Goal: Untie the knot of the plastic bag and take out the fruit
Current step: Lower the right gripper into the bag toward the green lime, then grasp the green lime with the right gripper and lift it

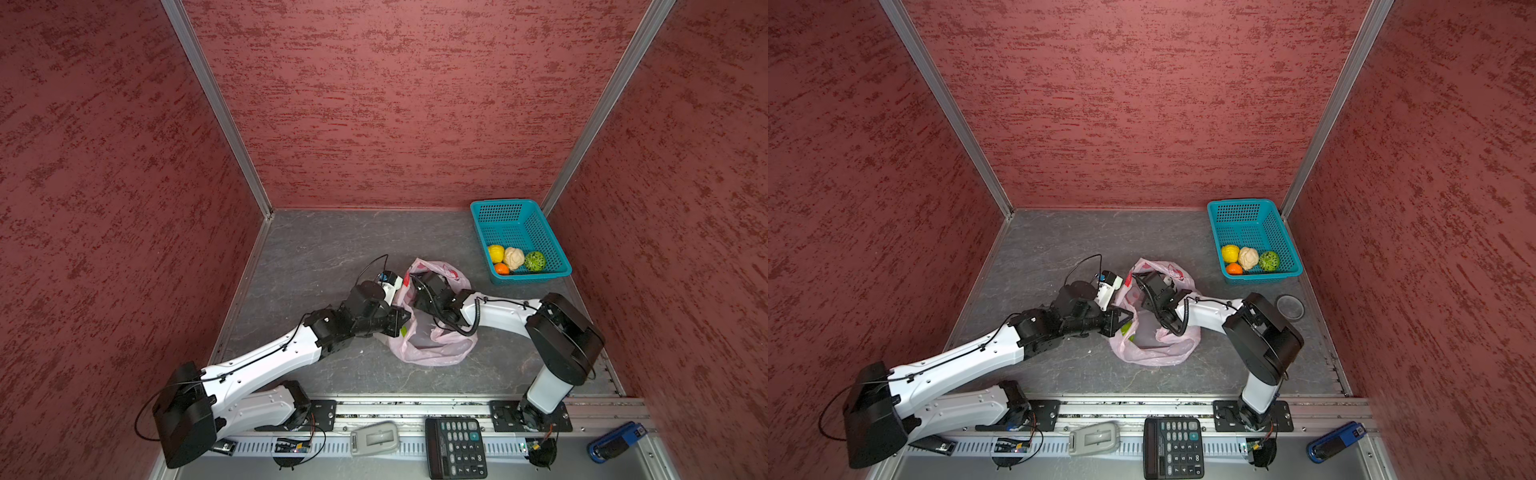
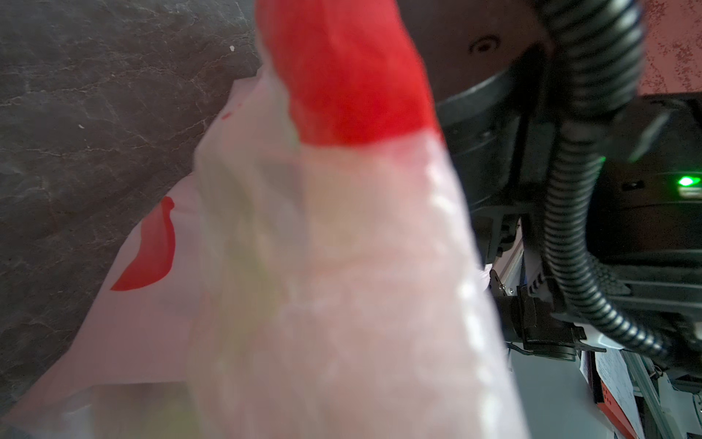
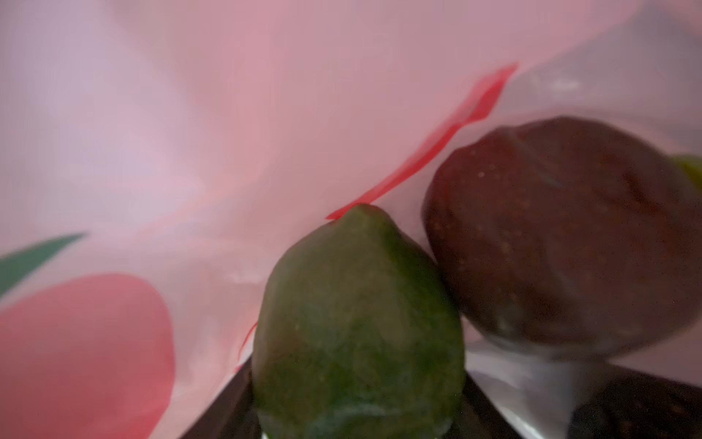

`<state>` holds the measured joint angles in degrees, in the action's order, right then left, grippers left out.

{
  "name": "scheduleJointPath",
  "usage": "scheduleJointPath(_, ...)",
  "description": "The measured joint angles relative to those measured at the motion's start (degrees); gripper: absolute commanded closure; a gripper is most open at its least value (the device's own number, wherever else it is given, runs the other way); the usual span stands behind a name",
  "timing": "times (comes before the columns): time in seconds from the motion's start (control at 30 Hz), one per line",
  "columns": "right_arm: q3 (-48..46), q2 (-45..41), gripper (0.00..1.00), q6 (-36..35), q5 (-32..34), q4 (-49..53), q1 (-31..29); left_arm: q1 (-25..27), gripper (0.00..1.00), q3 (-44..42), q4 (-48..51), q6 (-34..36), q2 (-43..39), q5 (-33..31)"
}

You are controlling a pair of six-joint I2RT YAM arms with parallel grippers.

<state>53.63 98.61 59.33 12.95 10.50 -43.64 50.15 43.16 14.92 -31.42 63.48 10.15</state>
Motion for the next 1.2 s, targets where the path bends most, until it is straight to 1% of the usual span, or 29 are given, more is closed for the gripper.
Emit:
scheduleJointPath(0.07,0.26,0.00,0.49,-0.20,-0.07,-0.04,0.00,0.00,1.00,0.00,0.00,0.00,0.00,-0.07)
scheduleJointPath(0.23,0.33,-0.13,0.52,-1.18,-1.29,-0.02,0.00,0.00,1.00,-0.11,-0.15,-0.02,0.00,-0.28)
scheduleJointPath(0.47,0.72,-2.36,0.54,-3.23,-6.36,0.59,-0.50,-0.07,1.00,-1.18,-2.03,-0.09,0.00,-0.96)
scheduleJointPath(0.7,3.56,-7.41,0.54,-4.98,-8.24,4.90,-3.26,-1.14,1.00,-1.49,-2.58,-0.20,0.00,-1.09)
scheduleJointPath(0.9,5.84,-11.67,0.55,-6.03,-8.28,10.56,-5.20,-2.40,1.00,-2.03,-2.64,-0.02,-0.15,-0.85)
scheduleJointPath(1.2,7.63,-17.35,0.55,-7.30,-8.28,17.16,-6.14,-3.48,1.00,-2.12,-2.99,0.26,-1.03,0.50)
